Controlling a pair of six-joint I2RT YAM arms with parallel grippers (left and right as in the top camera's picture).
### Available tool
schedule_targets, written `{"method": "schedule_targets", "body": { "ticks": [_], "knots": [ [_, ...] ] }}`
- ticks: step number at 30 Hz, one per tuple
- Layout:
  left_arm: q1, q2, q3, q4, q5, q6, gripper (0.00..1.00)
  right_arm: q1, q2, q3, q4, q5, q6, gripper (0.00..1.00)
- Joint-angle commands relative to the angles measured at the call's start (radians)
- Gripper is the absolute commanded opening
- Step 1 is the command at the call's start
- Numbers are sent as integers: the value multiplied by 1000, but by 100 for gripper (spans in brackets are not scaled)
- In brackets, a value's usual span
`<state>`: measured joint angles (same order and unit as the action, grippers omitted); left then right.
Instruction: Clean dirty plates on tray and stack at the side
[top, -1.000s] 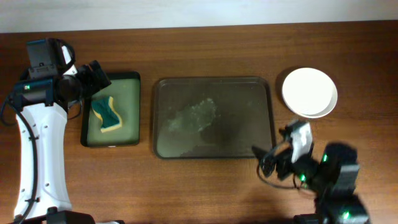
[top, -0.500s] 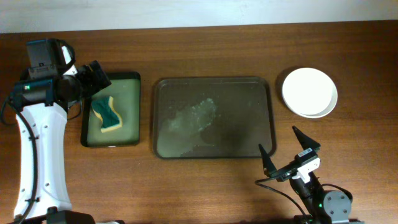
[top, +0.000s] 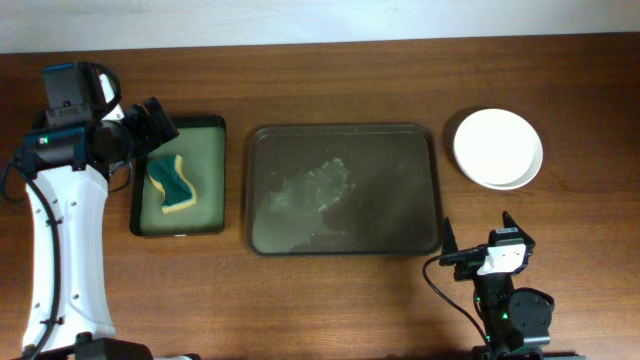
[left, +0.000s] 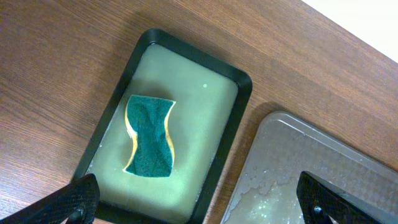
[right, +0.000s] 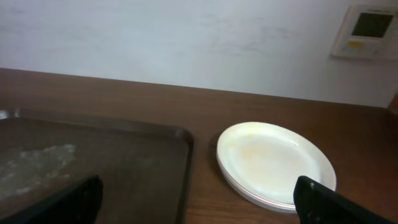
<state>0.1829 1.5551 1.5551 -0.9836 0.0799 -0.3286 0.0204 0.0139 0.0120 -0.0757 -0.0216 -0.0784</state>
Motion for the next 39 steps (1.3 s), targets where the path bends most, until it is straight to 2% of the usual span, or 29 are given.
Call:
{"method": "schedule_targets", "body": {
  "ticks": [1, 17, 20, 22, 24, 25, 28, 29, 32, 34, 36, 39],
  "knots": [
    [2, 6, 3, 1, 10, 12, 99, 6, -11, -6, -6, 27, 6, 98],
    [2, 6, 3, 0, 10, 13, 99, 6, -11, -6, -6, 27, 6, 98],
    [0, 8, 1, -70, 34, -18, 99, 6, -10, -6, -6, 27, 6, 98],
    [-18, 3, -6, -143, -5, -13, 99, 6, -10, -6, -6, 27, 6, 98],
    [-60, -44, -51, -180, -127, -7, 99, 6, -10, -6, -6, 27, 6, 98],
    [-99, -111, -124, -172, -209, 21, 99, 6, -10, -6, -6, 27, 6, 98],
    [-148, -269, -291, -82, -234, 66, 100, 6, -10, -6, -6, 27, 6, 98],
    [-152, -438, -465, 22, -213, 90, 99, 6, -10, -6, -6, 27, 6, 98],
    [-152, -618, -655, 176, -91, 227, 99, 6, -10, -6, -6, 27, 6, 98],
    [-152, -812, -849, 370, 9, 397, 99, 6, -10, -6, -6, 26, 6, 99],
    [-151, -918, -941, 451, 10, 438, 99, 6, -11, -6, -6, 27, 6, 98],
    [-148, -1094, -1086, 560, 3, 439, 100, 6, -10, -6, -6, 27, 6, 98]
  ]
}}
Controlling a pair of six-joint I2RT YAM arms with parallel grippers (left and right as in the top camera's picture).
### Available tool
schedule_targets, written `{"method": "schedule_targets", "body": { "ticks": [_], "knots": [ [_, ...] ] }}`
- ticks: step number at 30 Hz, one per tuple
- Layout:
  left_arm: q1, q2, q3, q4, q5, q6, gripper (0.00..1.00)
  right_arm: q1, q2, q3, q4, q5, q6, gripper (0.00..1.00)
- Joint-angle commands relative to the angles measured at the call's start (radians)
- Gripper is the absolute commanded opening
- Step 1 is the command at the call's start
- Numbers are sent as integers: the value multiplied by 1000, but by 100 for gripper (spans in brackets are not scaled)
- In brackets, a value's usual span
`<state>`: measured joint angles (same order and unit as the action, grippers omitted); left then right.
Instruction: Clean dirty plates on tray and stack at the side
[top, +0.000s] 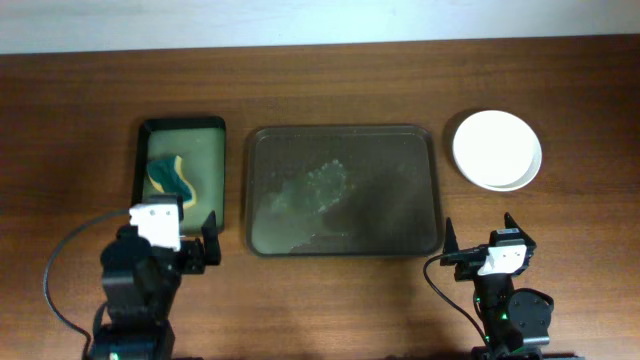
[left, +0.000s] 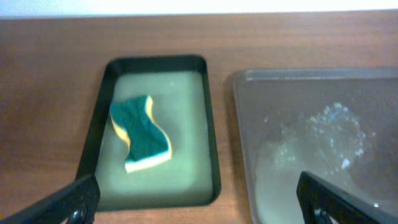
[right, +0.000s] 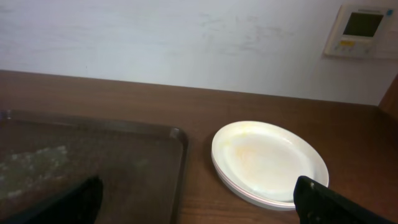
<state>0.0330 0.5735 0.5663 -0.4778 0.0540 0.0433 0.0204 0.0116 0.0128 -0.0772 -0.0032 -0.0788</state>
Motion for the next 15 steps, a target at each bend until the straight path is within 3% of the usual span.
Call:
{"method": "schedule_targets", "body": {
  "ticks": [1, 11, 15],
  "knots": [
    [2, -156, -138, 86, 28, 67, 99, 6, -8, -7, -5, 8, 7, 98],
    [7, -467, -544, 591, -24, 40, 99, 6, -8, -7, -5, 8, 7, 98],
    [34, -534, -557, 540, -28, 40, 99, 6, -8, -7, -5, 8, 7, 98]
  ]
}}
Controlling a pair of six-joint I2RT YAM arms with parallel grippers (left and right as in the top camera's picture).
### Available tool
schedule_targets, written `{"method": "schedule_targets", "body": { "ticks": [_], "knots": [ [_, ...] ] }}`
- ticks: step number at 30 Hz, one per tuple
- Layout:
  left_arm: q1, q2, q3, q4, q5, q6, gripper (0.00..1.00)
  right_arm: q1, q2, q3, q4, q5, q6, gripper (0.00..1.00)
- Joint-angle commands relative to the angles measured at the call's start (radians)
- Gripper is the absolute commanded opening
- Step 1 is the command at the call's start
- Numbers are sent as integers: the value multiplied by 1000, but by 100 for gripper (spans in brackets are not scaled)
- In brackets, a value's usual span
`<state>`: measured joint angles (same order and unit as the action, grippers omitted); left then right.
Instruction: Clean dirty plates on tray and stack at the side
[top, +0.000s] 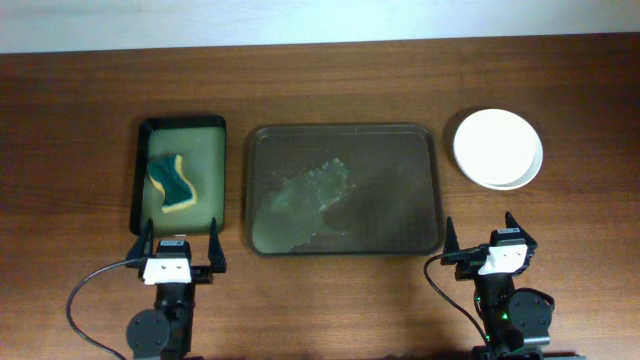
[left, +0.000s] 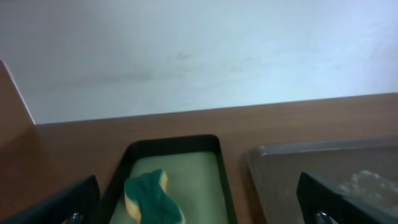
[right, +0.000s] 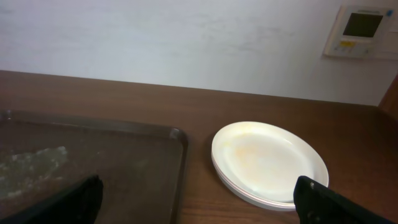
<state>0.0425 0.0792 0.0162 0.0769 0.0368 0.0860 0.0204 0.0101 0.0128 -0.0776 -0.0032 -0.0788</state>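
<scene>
A stack of white plates (top: 497, 148) sits on the table to the right of the grey tray (top: 400, 180); the top plate (right: 268, 158) shows a faint yellowish tint. The tray holds only a foamy wet smear (top: 315, 188). A green and yellow sponge (top: 172, 182) lies in the black basin (top: 206, 160) of greenish water on the left. My left gripper (top: 180, 236) stands open near the table's front edge, just in front of the basin. My right gripper (top: 478, 232) stands open at the front right, below the plates. Neither holds anything.
A pale wall runs behind the table's far edge, with a small wall panel (right: 362, 31) at the upper right. Bare brown tabletop (top: 330, 300) lies between the two arm bases along the front.
My left gripper has drawn back from beside the basin's front right corner to the front edge, now level and facing the wall. The right arm, sponge and plates have not moved.
First my left arm reached up the far left side, its open gripper above the basin with the sponge in it. Then it stood low in front of the basin. Now it sits folded at the front edge. The right arm stayed folded and open throughout.
</scene>
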Motion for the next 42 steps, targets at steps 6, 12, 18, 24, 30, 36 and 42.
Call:
{"method": "schedule_targets", "body": {
  "ticks": [6, 12, 18, 24, 30, 36, 42],
  "knots": [
    [27, -74, -7, -161, -15, -18, 100, 6, -6, -7, -4, 8, 7, 98],
    [-14, -74, -7, -161, -15, -17, 99, 6, -6, -7, -4, 8, 7, 98],
    [-16, -74, -7, -161, -63, -108, 99, 6, -6, -7, -4, 8, 7, 98],
    [-17, -74, -7, -161, -84, -144, 99, 6, -6, -7, -4, 8, 7, 98],
    [-16, -74, -7, -160, -75, -142, 99, 6, -6, -7, -4, 8, 7, 98],
    [-16, -74, -7, -160, -75, -142, 99, 6, -6, -7, -4, 8, 7, 98],
    [-16, -74, -7, -160, -75, -142, 99, 6, -6, -7, -4, 8, 7, 98]
  ]
}}
